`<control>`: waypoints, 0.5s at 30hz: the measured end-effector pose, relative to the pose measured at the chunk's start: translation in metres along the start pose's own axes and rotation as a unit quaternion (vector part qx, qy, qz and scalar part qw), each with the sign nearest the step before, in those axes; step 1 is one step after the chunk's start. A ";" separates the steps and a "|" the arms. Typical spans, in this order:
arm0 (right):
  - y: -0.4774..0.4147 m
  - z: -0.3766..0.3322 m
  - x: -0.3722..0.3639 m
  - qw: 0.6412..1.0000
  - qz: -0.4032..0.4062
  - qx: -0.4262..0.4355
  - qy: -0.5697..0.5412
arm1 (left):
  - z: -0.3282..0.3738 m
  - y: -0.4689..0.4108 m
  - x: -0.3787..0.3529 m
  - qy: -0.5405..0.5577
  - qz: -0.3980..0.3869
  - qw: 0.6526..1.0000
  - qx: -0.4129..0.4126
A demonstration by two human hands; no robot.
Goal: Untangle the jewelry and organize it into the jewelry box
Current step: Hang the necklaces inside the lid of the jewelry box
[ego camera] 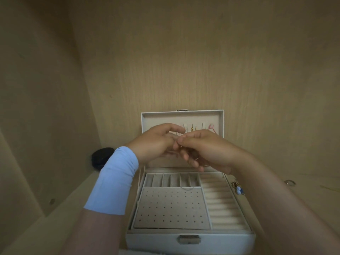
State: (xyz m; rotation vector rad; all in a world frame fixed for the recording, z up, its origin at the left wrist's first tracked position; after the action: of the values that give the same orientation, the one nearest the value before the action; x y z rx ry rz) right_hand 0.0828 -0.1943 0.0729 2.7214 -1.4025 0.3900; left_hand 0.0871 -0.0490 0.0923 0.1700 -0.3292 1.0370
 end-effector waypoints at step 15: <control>0.005 0.008 0.007 0.996 -0.035 -0.075 0.026 | -0.007 0.024 0.041 -0.157 0.065 0.985 0.004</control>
State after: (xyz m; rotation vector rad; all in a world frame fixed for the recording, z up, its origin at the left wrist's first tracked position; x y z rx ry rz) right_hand 0.0842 -0.2046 0.0664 2.6127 -1.2647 0.3354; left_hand 0.0869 -0.0013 0.0999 0.3236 -0.6292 1.1409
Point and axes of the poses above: each hand's wrist, its own y-axis away from the middle knuckle, its own x-axis out of the back of the hand, z = x × y, the point moved 3 cm from there along -y, towards the middle knuckle, and after that the axes turned 8 degrees about -z, right-handed, at the moved point
